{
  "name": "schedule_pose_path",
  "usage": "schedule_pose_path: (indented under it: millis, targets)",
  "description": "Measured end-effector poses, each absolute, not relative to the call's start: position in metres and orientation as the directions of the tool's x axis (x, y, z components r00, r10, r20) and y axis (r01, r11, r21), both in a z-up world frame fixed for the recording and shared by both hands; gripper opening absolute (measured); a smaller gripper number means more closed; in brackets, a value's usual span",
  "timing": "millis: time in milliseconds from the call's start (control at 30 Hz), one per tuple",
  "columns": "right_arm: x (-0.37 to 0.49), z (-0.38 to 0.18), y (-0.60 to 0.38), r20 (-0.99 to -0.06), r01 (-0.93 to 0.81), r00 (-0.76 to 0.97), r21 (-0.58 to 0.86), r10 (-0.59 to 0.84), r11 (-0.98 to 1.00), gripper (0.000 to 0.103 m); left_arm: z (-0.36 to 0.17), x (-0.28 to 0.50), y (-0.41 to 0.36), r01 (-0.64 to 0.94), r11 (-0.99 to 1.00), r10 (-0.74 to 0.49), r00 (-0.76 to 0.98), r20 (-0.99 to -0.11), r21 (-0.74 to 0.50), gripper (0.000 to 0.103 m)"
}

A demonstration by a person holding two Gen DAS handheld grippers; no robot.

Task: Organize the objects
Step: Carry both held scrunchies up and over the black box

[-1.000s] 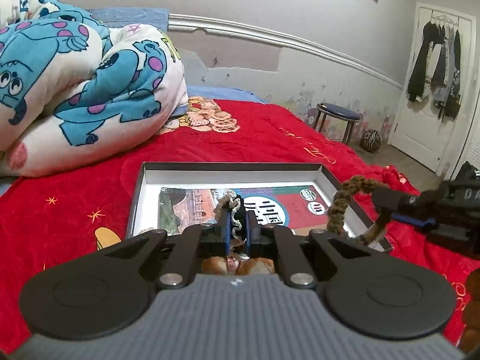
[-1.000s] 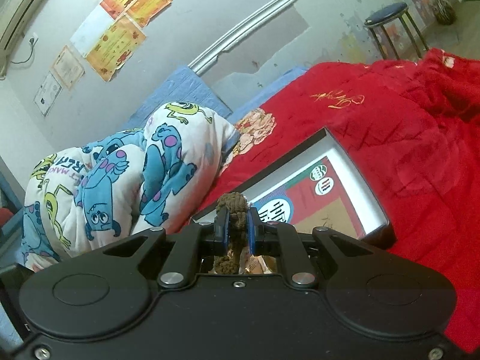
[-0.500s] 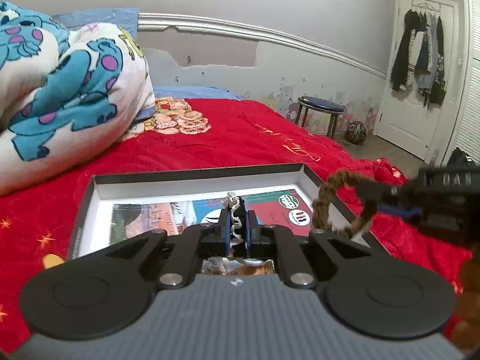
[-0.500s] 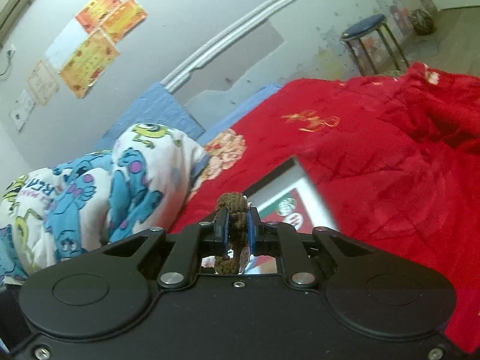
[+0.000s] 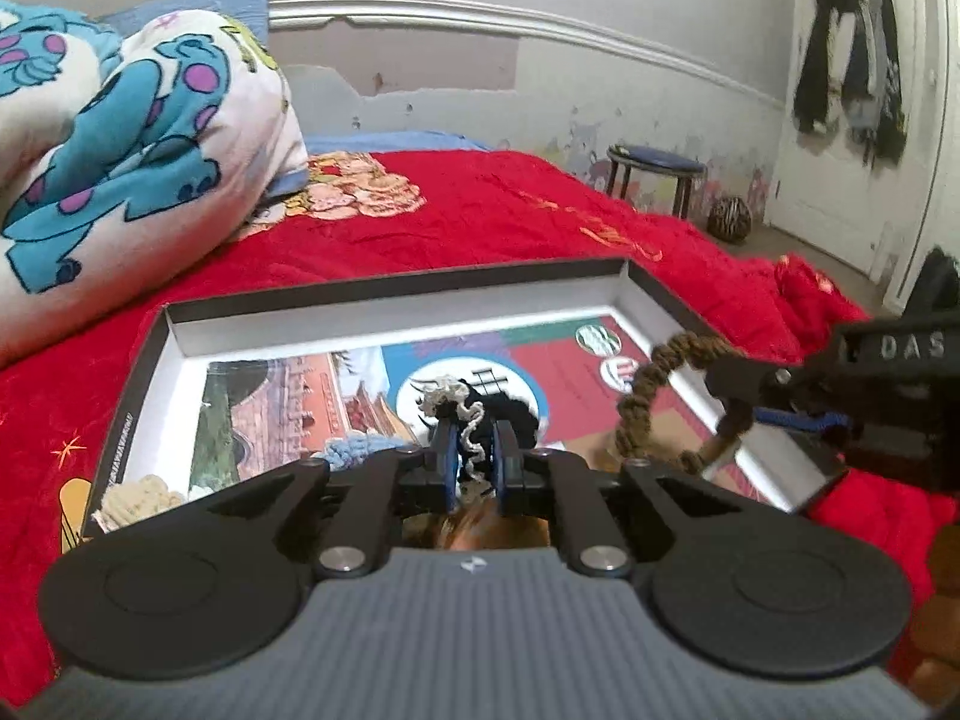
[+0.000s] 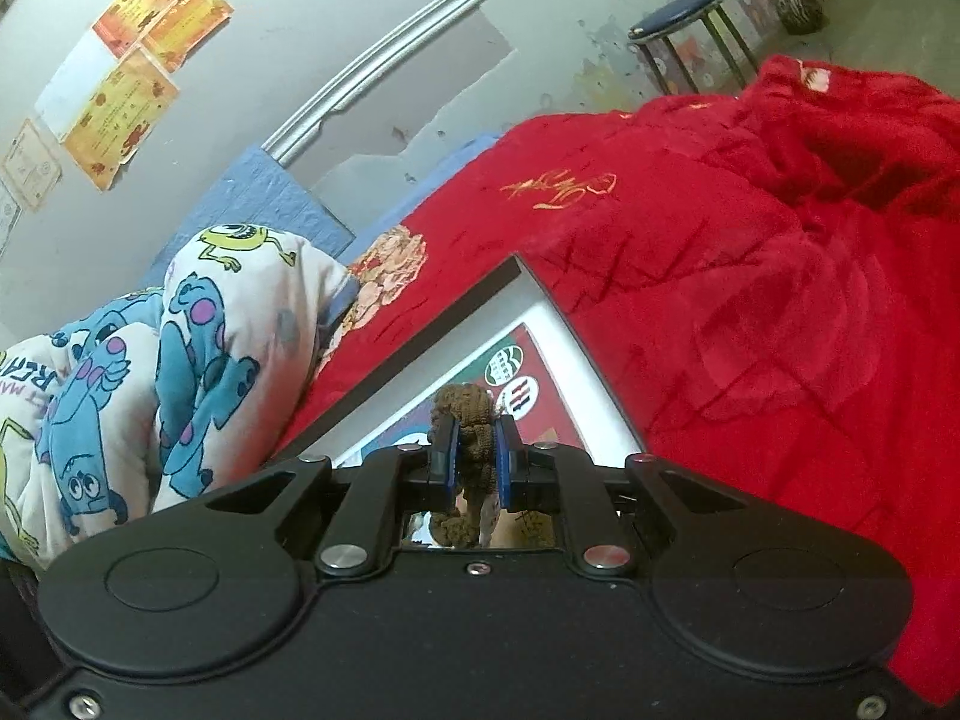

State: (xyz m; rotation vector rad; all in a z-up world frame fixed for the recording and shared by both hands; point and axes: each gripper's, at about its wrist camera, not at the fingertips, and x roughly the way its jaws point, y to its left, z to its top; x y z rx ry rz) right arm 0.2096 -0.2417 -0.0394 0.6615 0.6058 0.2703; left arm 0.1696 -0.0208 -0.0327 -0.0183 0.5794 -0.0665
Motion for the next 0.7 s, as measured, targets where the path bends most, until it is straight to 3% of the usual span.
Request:
schedule_pose_path:
  millis: [600,667,700]
  targets:
    - [0.2149,-0.039,-0.2354,-0.496,-0.058,0.738,0.629,0.457,0.775,0.013,-0.0348,0.167,-0.0226,0.069,0.997,-0.081,0.83,-0.552,-0.043,0.024]
    - [0.2157,-0.0391,-0.233,-0.509,-0.067,0.724,0.619,0.465,0.782,0.013,-0.0346,0.1662,-0.0223,0.074,0.996,-0.087,0.828,-0.554,-0.046,0.037]
    - [0.216,-0.0389,-0.232,-0.517,-0.069,0.716,0.617,0.469,0.784,0.013,-0.0348,0.1657,-0.0223,0.076,0.996,-0.088,0.826,-0.556,-0.044,0.039]
